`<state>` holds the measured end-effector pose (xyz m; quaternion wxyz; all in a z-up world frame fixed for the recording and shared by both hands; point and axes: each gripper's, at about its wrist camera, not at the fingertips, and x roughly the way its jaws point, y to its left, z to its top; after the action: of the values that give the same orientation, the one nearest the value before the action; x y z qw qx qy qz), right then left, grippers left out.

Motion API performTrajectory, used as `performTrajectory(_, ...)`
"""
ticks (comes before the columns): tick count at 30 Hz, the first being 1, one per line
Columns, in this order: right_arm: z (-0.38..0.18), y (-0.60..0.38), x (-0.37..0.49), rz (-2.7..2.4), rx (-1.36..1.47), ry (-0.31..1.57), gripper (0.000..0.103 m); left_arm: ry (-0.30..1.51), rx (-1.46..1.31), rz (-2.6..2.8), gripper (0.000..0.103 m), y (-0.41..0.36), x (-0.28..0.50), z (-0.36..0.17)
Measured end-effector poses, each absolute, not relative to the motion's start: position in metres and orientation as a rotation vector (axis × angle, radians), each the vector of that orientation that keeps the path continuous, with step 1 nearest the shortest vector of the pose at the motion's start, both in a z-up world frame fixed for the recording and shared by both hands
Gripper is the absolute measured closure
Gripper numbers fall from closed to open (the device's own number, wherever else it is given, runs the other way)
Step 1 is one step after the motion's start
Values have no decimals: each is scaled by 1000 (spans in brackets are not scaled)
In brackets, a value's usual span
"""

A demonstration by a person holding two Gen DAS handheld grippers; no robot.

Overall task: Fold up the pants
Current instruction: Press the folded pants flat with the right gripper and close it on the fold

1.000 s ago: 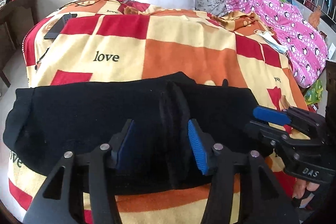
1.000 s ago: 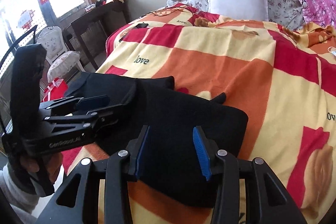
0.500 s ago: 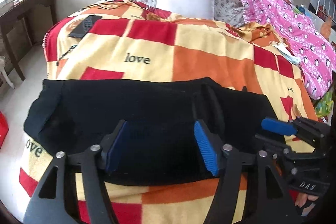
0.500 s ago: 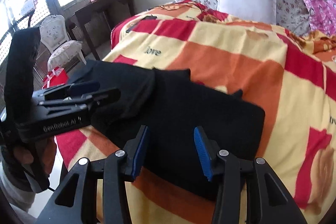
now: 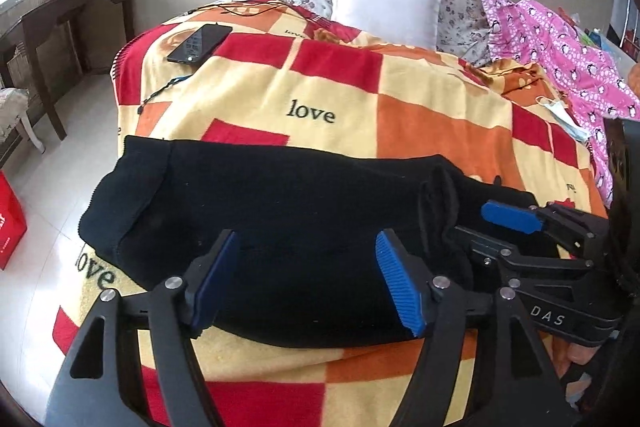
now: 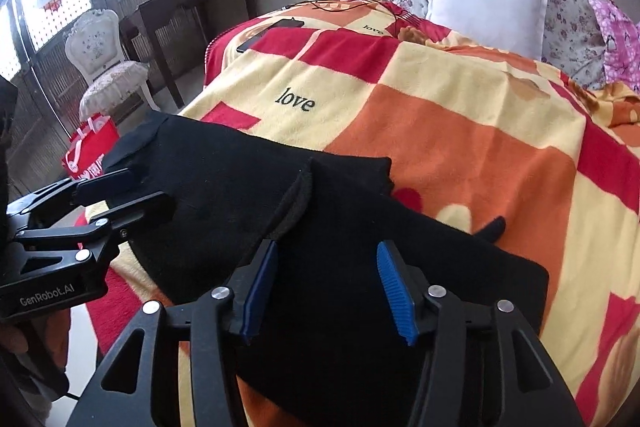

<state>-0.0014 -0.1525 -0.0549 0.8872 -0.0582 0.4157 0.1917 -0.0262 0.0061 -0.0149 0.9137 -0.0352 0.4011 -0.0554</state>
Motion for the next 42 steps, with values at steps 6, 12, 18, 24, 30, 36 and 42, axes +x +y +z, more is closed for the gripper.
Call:
performTrajectory(6,-42,-154,-6,420,-110,850,49,818,-91,-101,33,15,-26,-13)
performTrajectory(12,-43,-148,-8,441,-123,859,49,822,-113,-84,31,23,-27,-14)
performTrajectory(18,-49,-139,-7,442,-148,875,45,832,-126,-81,29,29,-28,-15)
performTrajectory(24,-37,-129,-4,484,-150,857,42,828,-165,-62,27,43,-32,-13)
performTrajectory(30,-38,-116,4,505,-160,862,42,831,-190,-35,26,58,-35,-14)
performTrajectory(36,-39,-108,7,520,-173,866,40,838,-208,-22,26,65,-34,-16)
performTrajectory(42,-34,-124,4,491,-158,855,36,846,-216,-63,24,57,-32,-16)
